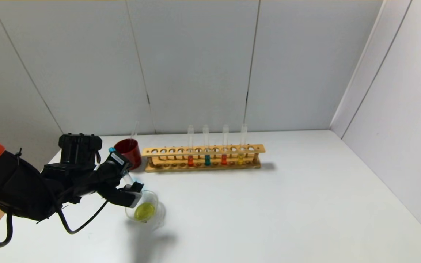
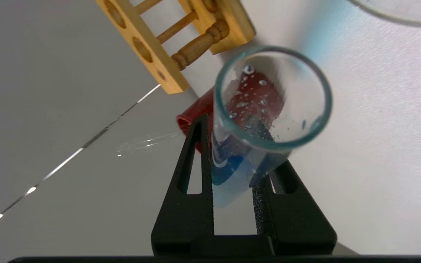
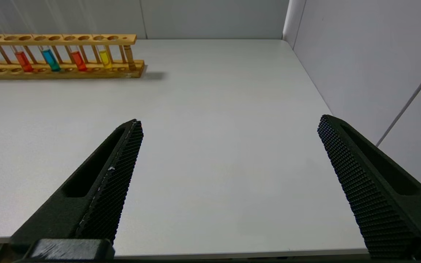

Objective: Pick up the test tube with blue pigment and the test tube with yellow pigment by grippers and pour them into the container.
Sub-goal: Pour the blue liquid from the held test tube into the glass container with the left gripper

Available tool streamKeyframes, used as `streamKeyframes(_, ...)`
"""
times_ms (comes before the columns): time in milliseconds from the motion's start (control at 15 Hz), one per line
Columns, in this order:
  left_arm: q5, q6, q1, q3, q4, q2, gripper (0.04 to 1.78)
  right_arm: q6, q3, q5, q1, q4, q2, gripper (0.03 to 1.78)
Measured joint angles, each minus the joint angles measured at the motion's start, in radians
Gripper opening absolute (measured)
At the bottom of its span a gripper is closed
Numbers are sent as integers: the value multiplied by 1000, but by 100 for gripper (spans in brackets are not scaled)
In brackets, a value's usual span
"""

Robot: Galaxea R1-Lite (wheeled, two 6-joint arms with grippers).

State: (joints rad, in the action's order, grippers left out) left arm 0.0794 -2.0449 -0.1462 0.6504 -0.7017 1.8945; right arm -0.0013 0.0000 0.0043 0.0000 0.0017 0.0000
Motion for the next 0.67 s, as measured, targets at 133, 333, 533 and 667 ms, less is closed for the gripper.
streamKeyframes(133, -9, -24, 2, -2, -14, -6, 34, 0, 0, 0, 0, 0, 0, 175)
streamKeyframes(333, -30, -28, 0, -2, -22, -8, 34, 0, 0, 0, 0, 0, 0, 175)
streamKeyframes(533, -44, -33, -1, -2, -35, -8, 34, 0, 0, 0, 0, 0, 0, 175)
streamKeyframes(667, -46, -34, -2, 0, -36, -7, 34, 0, 0, 0, 0, 0, 0, 175)
